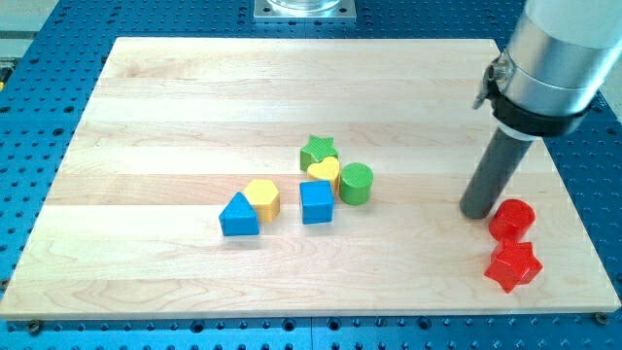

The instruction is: Move the red circle slightly up

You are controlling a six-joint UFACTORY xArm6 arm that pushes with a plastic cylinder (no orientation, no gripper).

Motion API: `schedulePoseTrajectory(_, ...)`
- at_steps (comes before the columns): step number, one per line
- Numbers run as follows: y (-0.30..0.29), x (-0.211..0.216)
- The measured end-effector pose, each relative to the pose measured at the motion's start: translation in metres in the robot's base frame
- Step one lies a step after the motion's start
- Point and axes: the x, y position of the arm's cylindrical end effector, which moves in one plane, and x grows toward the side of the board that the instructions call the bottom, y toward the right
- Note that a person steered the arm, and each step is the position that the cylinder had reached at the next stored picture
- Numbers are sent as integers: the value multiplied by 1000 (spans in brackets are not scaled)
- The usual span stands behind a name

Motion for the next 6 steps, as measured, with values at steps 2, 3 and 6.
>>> schedulePoseTrajectory(2,124,-14)
schedulePoseTrajectory(3,132,59)
schedulePoseTrajectory(6,84,17)
